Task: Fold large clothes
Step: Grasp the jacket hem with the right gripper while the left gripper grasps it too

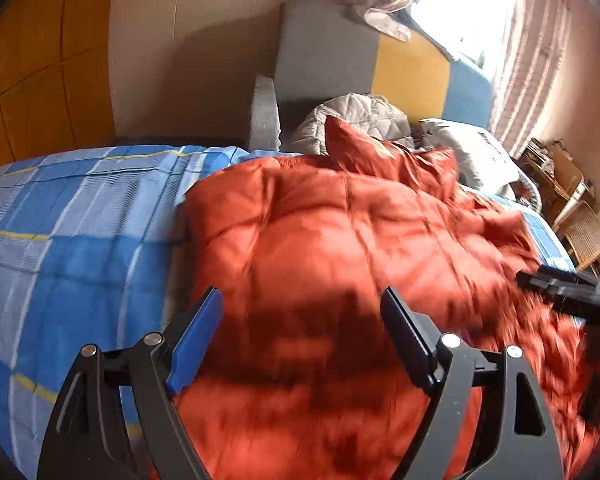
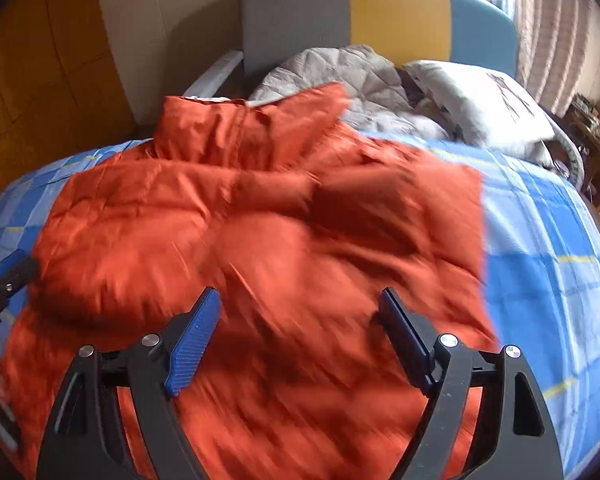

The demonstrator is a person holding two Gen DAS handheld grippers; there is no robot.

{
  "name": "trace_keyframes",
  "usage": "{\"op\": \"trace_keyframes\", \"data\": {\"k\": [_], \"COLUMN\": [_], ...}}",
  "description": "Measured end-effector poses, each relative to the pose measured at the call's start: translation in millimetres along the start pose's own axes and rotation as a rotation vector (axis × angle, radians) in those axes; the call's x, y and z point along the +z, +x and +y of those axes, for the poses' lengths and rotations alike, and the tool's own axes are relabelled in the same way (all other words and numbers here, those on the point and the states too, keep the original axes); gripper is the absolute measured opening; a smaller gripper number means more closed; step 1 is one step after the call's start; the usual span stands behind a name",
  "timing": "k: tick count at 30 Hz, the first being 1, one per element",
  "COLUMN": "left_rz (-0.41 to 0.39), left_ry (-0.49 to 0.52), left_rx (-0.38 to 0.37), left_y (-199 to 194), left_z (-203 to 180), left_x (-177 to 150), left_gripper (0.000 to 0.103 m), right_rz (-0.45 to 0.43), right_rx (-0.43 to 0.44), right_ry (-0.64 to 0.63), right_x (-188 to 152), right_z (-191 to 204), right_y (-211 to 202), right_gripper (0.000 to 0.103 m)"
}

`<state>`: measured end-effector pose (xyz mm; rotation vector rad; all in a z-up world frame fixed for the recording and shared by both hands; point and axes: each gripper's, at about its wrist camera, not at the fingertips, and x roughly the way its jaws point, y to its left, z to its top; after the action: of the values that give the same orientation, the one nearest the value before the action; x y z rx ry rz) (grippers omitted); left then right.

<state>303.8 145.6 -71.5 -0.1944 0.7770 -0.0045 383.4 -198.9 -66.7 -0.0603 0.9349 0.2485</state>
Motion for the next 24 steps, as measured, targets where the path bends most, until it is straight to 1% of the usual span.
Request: {"op": "trace_keyframes", "data": {"k": [1, 3, 4, 6, 10, 13, 15, 16, 17, 19, 21, 24], "left_rz": [0.002, 0.011, 0.012, 0.017, 0.048, 0.074, 0.089, 0.099, 0.112, 0.128, 0.137, 0.144], "left_ry": [-0.002, -0.009, -0.007, -0.013, -0.047, -0.093, -0.123, -0.126, -0.126, -0.134, -0.15, -0.148], "left_rx": [-0.009, -0.027, -0.025, -0.032, -0.018, -0.022, -0.033, -0.04, -0.043, -0.057, -0.073, -0.1], "left_y": [-9, -27, -35, -50, -74, -89, -97, -101, -104, -108, -113, -124], "left_z": [4, 12, 16, 24, 44, 59, 66, 66, 66, 67, 67, 63], "left_x": [-7, -24, -32, -49, -85, -112, -127, -134, -143, -154, -165, -179], "left_gripper": [0.081, 0.08, 0.08, 0.08, 0.079, 0.07, 0.069, 0.064, 0.061, 0.061, 0.061, 0.061], "right_rz": [0.009, 0.045, 0.057, 0.085, 0.159, 0.197, 0.212, 0.22, 0.228, 0.224, 0.231, 0.247], "right_rx": [-0.002, -0.004, -0.009, -0.037, -0.005, 0.039, 0.069, 0.088, 0.096, 0.106, 0.119, 0.14], "right_ry": [0.004, 0.03, 0.036, 0.051, 0.097, 0.107, 0.112, 0.118, 0.114, 0.113, 0.11, 0.109], "right_x": [-5, -25, -33, -58, -108, -139, -161, -169, -175, -187, -194, -205], "right_z": [-8, -38, -48, -75, -111, -120, -120, -120, -118, -117, -115, -114], "right_y": [-5, -21, -26, -40, -59, -68, -77, -81, -83, -92, -96, -103], "right_gripper": [0.081, 0.081, 0.081, 0.081, 0.081, 0.078, 0.077, 0.071, 0.069, 0.068, 0.063, 0.063]}}
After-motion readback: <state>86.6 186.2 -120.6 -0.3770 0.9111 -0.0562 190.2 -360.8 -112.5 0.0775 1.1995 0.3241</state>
